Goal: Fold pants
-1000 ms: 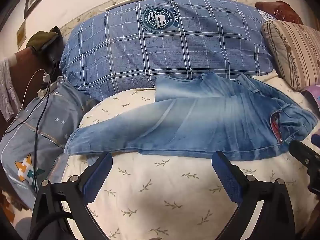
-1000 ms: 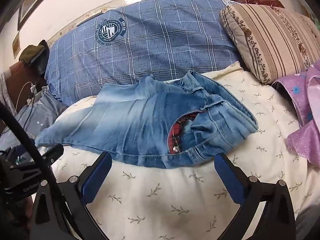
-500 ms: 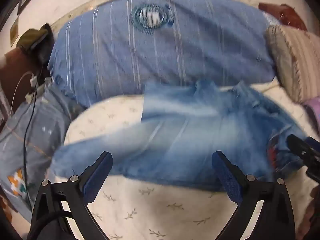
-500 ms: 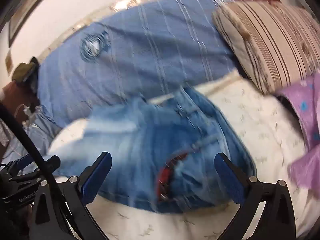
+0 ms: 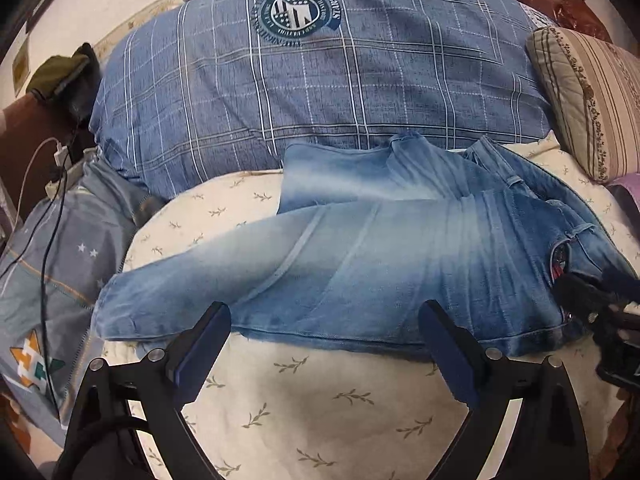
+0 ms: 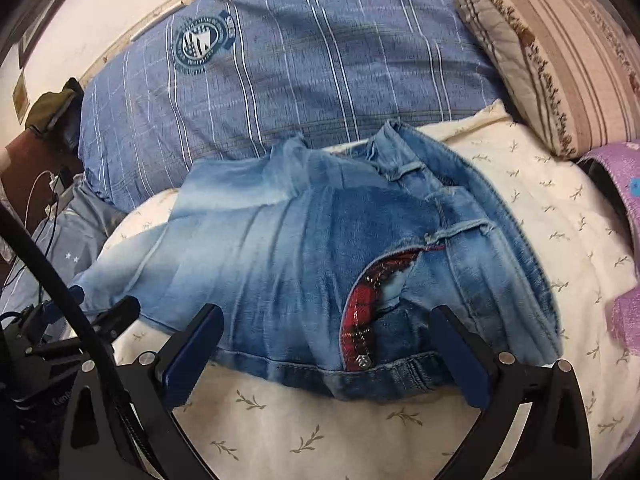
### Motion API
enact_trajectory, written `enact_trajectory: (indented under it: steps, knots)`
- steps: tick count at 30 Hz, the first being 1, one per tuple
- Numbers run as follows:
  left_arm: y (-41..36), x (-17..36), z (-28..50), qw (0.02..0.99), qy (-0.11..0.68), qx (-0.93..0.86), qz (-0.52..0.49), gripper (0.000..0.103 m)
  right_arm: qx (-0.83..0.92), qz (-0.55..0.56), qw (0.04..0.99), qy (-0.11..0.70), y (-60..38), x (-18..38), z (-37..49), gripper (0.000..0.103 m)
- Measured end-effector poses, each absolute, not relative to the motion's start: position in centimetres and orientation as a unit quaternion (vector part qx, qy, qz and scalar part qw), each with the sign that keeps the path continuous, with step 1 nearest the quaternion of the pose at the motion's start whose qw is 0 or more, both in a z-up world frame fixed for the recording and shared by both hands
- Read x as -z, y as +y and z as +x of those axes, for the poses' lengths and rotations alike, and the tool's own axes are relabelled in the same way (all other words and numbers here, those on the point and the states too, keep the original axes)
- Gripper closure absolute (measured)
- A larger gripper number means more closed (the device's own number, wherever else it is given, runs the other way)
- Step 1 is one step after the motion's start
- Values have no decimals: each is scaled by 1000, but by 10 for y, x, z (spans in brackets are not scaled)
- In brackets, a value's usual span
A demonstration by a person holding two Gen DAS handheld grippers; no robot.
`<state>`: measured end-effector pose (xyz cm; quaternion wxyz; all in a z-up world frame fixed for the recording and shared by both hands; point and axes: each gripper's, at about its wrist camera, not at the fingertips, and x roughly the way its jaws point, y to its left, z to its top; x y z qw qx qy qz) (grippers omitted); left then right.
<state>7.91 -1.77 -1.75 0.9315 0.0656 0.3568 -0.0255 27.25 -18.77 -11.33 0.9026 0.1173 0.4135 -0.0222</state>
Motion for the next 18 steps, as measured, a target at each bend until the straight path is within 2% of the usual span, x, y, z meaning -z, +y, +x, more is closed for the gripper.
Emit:
enact_trajectory:
  steps: [4, 18]
  knots:
    - [-34, 18, 55, 935, 348, 21, 69, 7, 16, 93, 918, 385, -177, 100, 265, 1]
    - [-19, 14, 53, 928, 363, 27, 75, 7, -3, 109, 913, 392, -180, 98, 265, 5]
